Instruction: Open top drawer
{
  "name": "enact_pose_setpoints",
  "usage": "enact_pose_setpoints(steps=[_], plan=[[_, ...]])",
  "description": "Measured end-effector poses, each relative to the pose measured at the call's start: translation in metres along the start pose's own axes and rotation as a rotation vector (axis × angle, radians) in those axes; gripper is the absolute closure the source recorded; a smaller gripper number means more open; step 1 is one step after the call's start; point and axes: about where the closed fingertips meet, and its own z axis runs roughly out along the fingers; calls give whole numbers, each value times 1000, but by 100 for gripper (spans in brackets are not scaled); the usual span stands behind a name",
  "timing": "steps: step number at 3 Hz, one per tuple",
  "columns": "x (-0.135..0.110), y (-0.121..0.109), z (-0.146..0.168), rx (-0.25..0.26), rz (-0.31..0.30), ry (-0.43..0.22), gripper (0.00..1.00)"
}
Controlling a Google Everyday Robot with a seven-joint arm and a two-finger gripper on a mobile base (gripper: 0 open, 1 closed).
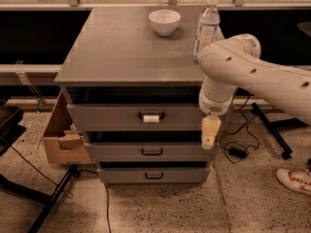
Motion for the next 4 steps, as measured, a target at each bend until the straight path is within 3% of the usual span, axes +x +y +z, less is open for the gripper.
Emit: enact_pose_setpoints(steps=[1, 3, 4], plan=[[-9, -23, 16, -6, -17, 14, 0], [-15, -32, 43, -50, -14, 27, 0], [-13, -28, 50, -66, -7, 23, 18]])
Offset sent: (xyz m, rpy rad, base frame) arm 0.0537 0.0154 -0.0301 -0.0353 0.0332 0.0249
